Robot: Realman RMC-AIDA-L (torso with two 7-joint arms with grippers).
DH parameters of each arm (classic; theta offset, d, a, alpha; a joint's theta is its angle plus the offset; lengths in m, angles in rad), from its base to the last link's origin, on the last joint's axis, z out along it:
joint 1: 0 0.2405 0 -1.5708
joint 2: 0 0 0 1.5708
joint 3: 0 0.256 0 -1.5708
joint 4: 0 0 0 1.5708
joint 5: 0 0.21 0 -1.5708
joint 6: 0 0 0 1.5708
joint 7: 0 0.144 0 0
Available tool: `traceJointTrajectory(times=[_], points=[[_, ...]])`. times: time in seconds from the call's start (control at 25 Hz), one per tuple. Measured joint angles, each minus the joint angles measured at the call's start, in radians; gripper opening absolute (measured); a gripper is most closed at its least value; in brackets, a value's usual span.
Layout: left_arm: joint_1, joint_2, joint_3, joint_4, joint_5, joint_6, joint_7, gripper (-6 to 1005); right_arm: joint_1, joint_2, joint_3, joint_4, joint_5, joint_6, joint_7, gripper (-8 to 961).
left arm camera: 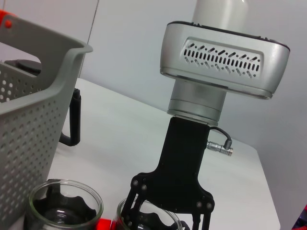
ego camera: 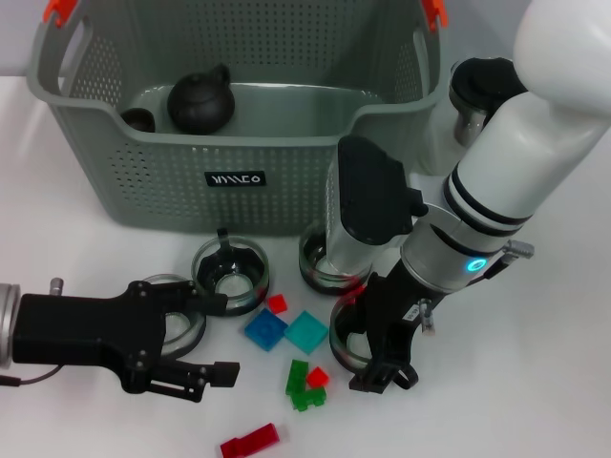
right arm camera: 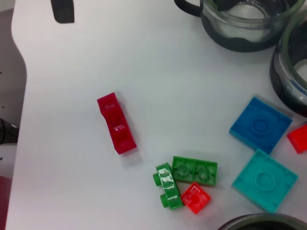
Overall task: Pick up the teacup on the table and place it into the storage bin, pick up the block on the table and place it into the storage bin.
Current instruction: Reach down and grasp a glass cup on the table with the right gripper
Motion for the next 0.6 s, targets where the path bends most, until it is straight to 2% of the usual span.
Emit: traceJointTrajectory(times=[0.4, 0.6], points=[[0.0, -0.001, -0.002, 0.0, 0.0, 0.0, 0.002, 914, -0.006, 0.001, -0.026, -0.009, 0.012, -0.003, 0.004, 660], [0.0, 0.002, -0.002, 0.0, -0.002, 0.0, 0.002, 913, -0.006, 0.0, -0.051, -0.011, 0.013, 0.002, 0.004, 453]])
